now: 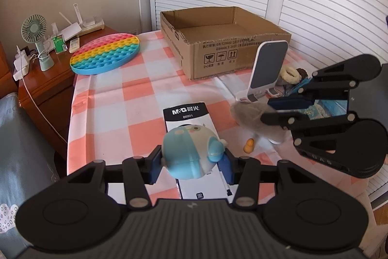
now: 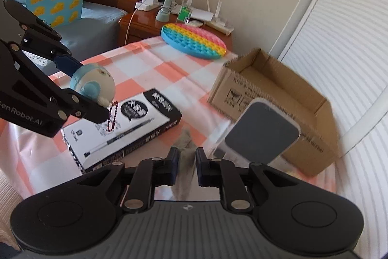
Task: Organize soft objects
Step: 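Carry the grey pouch with the right tool while the left tool carries the bird toward the box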
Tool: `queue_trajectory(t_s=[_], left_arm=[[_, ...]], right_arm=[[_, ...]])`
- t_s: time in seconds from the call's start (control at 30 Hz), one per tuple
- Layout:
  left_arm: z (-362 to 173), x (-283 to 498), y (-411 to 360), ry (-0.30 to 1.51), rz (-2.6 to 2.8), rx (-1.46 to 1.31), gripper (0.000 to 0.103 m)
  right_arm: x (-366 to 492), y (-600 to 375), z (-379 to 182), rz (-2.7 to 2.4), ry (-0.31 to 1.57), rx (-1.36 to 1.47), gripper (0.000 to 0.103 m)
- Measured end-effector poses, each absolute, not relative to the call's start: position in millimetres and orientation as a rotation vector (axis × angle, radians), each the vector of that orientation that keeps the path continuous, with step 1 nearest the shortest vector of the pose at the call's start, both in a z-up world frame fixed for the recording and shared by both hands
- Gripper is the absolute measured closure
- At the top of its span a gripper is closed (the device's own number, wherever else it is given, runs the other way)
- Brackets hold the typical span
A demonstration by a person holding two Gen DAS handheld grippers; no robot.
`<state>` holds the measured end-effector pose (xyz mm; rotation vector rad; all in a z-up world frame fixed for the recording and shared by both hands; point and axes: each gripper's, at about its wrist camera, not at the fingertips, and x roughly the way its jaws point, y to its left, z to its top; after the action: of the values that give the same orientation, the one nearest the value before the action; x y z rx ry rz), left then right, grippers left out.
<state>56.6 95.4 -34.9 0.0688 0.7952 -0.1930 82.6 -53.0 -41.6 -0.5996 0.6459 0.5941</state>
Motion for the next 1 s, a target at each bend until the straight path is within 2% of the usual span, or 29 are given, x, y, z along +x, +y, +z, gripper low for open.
queue_trajectory(t_s=[0.07,0.2,0.3,0.5,0.53,0.57,0.7,1.0], left_arm=[[-37.1,56.7,93.5,0.801,-0.197,0.067,0.055],[-40.2,58.7,92.3,0.809,-0.206,0.061,0.055],[-41.8,61.2,91.9,0.812,-0.213,0.059,0.055],[-43.0,64.6,92.6,0.817,-0.218,0.057,0.055],[-43.2,65.0,93.0,0.819,-0.219,0.057,0.055],[-43.6,64.9,92.9,0.821,-0.219,0.059,0.055],[-44.2,66.0,92.1,0.829,-0.216,0.064,0.055],[-34.3,62.4,83.0,0.820,-0.239,0.077,0.055]], right_arm=[[85.3,-57.0,-48.5,0.594,0.676,-0.576,0.073],[89.3,-58.2,-57.5,0.594,0.702,-0.546,0.064],[92.9,-56.6,-61.1,0.600,0.710,-0.535,0.062],[102.5,-51.5,-65.2,0.617,0.730,-0.509,0.063],[102.8,-51.0,-66.0,0.621,0.737,-0.508,0.066],[102.0,-50.8,-66.4,0.624,0.737,-0.508,0.073],[99.6,-51.8,-62.8,0.620,0.720,-0.507,0.078],[87.5,-64.6,-42.4,0.599,0.669,-0.504,0.078]])
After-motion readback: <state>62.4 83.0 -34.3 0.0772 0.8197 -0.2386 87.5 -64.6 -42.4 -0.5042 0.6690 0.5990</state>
